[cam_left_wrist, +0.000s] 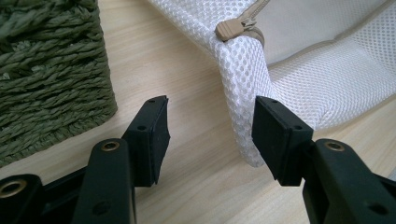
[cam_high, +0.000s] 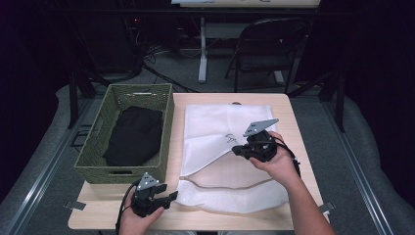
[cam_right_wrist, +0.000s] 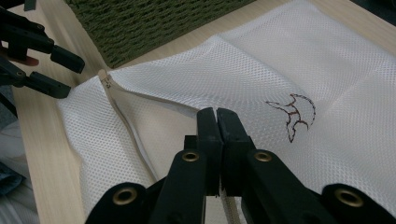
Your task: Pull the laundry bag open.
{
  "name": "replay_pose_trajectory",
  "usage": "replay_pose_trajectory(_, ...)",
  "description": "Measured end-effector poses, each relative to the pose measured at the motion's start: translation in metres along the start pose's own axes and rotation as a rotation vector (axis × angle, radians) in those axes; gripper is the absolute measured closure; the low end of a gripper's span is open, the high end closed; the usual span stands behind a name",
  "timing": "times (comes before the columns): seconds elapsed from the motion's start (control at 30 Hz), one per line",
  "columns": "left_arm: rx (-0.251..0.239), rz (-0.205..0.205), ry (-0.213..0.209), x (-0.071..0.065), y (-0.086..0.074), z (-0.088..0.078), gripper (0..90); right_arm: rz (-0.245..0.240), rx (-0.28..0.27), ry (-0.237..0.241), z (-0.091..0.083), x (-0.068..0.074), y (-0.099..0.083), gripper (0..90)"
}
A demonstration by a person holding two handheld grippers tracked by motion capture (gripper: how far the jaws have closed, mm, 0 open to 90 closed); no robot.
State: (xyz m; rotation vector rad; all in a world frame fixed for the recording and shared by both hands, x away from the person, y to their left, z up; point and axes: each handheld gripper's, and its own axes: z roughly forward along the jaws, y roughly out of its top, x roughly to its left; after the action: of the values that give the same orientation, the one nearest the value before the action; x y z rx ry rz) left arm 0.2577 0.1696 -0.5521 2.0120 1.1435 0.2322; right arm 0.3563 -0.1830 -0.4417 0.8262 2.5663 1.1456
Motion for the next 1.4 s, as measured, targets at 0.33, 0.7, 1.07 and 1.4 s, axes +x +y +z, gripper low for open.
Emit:
replay_pose_trajectory(0.33, -0.001, 0.019, 0.011, -0.010, 0.004, -0.008, 43.9, 0.002, -0.009, 0.001, 0.002, 0.004, -0.002, 88.9)
replay_pose_trajectory(0.7, 0.017, 0.076, 0.021, -0.027, 0.023, -0.024, 34.7, 0.013, -0.006, 0.008, 0.005, 0.004, -0.005, 88.8)
replay_pose_trajectory(1.07, 0.040, 0.102, 0.035, -0.028, 0.051, -0.037, 31.8, 0.028, -0.010, 0.013, 0.004, 0.002, -0.007, 88.8)
replay_pose_trajectory(1.4, 0.042, 0.073, 0.028, -0.019, 0.070, -0.046, 31.9, 0.028, -0.011, 0.008, 0.004, 0.002, -0.007, 88.8)
